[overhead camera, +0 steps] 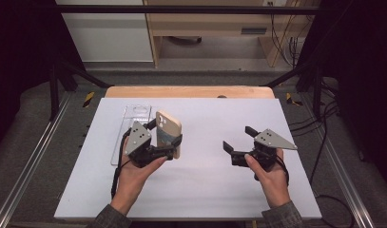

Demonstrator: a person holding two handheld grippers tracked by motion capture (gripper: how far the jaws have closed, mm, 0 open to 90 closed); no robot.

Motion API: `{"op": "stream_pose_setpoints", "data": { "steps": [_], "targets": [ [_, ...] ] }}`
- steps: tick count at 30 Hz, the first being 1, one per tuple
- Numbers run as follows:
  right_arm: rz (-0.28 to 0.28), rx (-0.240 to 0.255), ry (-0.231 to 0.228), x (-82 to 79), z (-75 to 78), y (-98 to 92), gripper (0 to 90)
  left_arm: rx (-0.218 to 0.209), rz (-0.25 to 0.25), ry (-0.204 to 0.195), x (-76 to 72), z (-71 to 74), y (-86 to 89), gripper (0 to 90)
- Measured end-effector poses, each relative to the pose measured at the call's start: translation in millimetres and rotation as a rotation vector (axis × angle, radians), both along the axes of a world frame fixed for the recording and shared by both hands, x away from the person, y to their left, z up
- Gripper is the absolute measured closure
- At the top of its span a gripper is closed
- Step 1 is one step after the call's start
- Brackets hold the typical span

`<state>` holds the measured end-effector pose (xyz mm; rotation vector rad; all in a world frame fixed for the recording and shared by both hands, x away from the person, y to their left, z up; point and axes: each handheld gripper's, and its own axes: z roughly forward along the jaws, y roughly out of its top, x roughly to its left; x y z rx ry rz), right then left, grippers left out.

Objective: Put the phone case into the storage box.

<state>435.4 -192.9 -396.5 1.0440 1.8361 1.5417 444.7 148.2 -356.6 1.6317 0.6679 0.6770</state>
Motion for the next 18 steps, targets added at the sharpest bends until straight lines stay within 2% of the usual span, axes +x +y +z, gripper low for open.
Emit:
{"op": "stream_pose_setpoints", "data": {
  "steps": [1, 7, 9, 10, 14, 18],
  "targets": [
    [-0.017, -0.010, 0.002, 0.5, -8.2, -3.7, 5.8, -0.002, 0.016, -0.009, 2.8, 4.9, 4.8, 11.7],
    [-0.067, -0.032, 0.006, 1.1, -27.8, -13.6, 8.1, -0.010, 0.056, -0.018, 10.7, 13.7, 18.5, 11.7],
    [-0.079, -0.030, 0.007, 1.0, -30.5, -15.4, 8.3, -0.001, 0.070, -0.023, 14.2, 16.5, 23.4, 11.7],
    [-0.103, -0.035, 0.009, -0.2, -34.8, -19.2, 11.0, 0.013, 0.087, -0.028, 17.8, 18.8, 28.6, 11.7],
    [-0.132, -0.044, 0.013, -2.4, -41.2, -25.5, 9.4, 0.009, 0.113, -0.037, 21.4, 24.2, 38.5, 11.6],
    [-0.149, -0.021, 0.020, -4.3, -49.1, -33.0, 5.1, 0.022, 0.149, -0.063, 28.3, 33.4, 50.5, 11.6]
  ]
}}
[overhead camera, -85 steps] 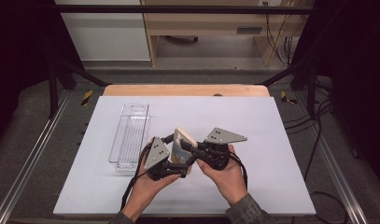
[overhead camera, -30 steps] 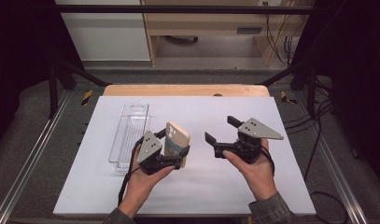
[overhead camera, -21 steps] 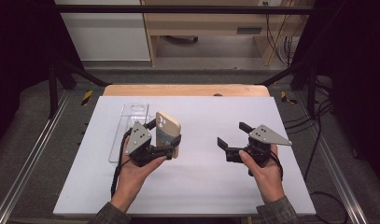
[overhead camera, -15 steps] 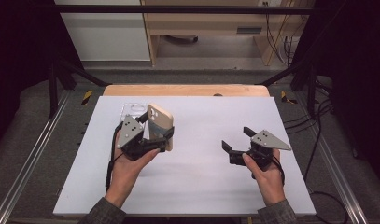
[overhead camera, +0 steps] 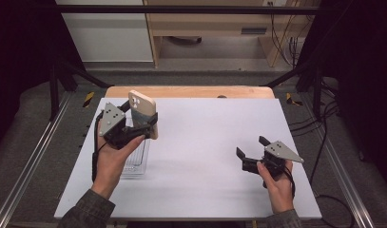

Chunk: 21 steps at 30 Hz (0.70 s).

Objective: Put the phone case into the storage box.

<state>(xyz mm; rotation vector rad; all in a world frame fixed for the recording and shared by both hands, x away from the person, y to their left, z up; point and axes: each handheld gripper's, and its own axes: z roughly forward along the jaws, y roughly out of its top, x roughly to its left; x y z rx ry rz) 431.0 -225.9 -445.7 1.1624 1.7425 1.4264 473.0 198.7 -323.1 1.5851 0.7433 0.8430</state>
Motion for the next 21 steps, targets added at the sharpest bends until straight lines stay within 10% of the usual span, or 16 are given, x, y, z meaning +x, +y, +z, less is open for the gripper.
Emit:
{"op": "stream_pose_setpoints", "data": {
  "steps": [21],
  "targets": [
    [-0.009, 0.018, -0.022, -8.8, -22.3, -10.2, 4.0, -0.055, 0.162, 0.027, 35.0, 9.5, 24.1, 11.6]
  ]
}}
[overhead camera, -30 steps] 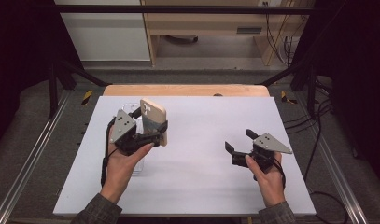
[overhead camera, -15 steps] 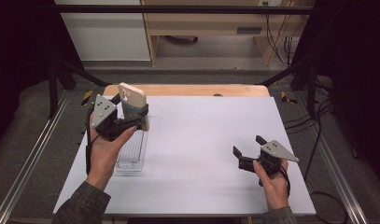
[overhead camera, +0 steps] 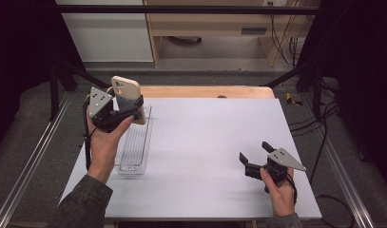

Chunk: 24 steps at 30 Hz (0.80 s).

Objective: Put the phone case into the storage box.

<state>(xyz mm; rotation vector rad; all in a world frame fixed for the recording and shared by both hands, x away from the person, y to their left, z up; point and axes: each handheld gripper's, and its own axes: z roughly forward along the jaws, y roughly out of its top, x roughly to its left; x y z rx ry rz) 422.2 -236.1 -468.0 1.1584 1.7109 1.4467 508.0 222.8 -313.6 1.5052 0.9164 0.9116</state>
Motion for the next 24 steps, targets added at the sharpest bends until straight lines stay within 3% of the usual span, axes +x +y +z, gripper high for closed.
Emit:
{"op": "stream_pose_setpoints", "data": {
  "steps": [10, 16, 18, 19, 24],
  "targets": [
    [-0.020, 0.010, -0.022, -5.3, -5.2, -2.2, 3.5, 0.002, 0.050, -0.024, 19.2, -3.5, -2.3, 11.6],
    [-0.008, 0.010, -0.030, -4.9, -7.4, -0.3, 3.6, -0.014, 0.085, -0.004, 32.8, -8.1, -0.7, 11.6],
    [-0.003, 0.002, -0.030, -4.4, -8.0, 0.6, 3.6, -0.030, 0.088, 0.002, 34.5, -8.9, 0.2, 11.6],
    [0.010, -0.009, -0.029, -3.3, -9.1, 3.4, 3.6, -0.064, 0.094, 0.017, 38.1, -10.8, 2.0, 11.6],
    [0.030, -0.032, -0.036, -4.2, -9.3, 8.0, 3.5, -0.061, 0.108, 0.025, 45.4, -14.2, 2.4, 11.6]
  ]
}}
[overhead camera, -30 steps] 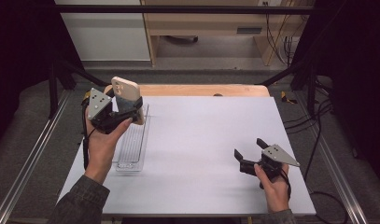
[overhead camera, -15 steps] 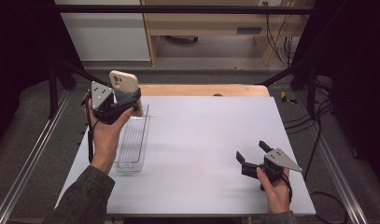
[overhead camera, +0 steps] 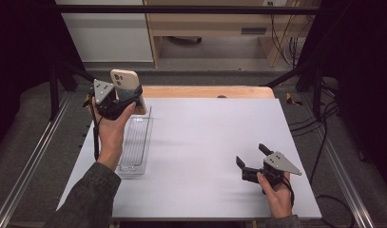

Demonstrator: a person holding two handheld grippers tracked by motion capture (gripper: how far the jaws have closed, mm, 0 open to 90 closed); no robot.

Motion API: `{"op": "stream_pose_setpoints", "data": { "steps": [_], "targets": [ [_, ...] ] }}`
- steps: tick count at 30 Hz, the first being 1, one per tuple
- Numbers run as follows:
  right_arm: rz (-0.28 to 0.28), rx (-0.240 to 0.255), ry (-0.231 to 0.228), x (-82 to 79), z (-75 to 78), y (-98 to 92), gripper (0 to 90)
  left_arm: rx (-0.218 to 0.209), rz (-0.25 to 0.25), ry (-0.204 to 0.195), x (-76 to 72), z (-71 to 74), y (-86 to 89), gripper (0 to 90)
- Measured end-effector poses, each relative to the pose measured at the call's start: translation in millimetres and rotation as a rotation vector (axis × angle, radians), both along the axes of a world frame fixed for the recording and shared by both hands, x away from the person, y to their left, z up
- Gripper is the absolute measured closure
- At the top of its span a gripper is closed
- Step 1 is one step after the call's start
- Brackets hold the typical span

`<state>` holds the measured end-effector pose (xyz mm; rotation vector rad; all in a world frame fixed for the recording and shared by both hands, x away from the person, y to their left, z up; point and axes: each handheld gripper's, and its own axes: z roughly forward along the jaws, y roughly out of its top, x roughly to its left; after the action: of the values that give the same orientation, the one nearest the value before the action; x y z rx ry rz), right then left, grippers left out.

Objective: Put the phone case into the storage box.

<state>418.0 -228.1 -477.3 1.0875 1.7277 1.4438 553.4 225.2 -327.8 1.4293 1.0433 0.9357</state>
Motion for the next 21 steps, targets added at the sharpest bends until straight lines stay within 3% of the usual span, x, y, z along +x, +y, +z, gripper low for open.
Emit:
{"op": "stream_pose_setpoints", "data": {
  "steps": [7, 11, 17, 21],
  "targets": [
    [0.018, 0.006, 0.003, -0.4, -1.8, 0.1, 3.4, 0.036, 0.007, 0.012, 13.4, -5.1, -4.0, 11.6],
    [0.018, 0.005, -0.004, -1.1, -1.7, -0.3, 3.4, 0.010, 0.023, 0.032, 19.8, -10.4, -2.1, 11.6],
    [0.019, 0.005, -0.004, -0.4, -2.8, -1.3, 3.5, 0.037, 0.047, 0.053, 31.2, -21.2, -0.9, 11.6],
    [0.011, 0.014, -0.008, -0.6, -2.8, -1.9, 3.5, 0.033, 0.054, 0.054, 37.7, -26.0, -1.0, 11.6]
  ]
}}
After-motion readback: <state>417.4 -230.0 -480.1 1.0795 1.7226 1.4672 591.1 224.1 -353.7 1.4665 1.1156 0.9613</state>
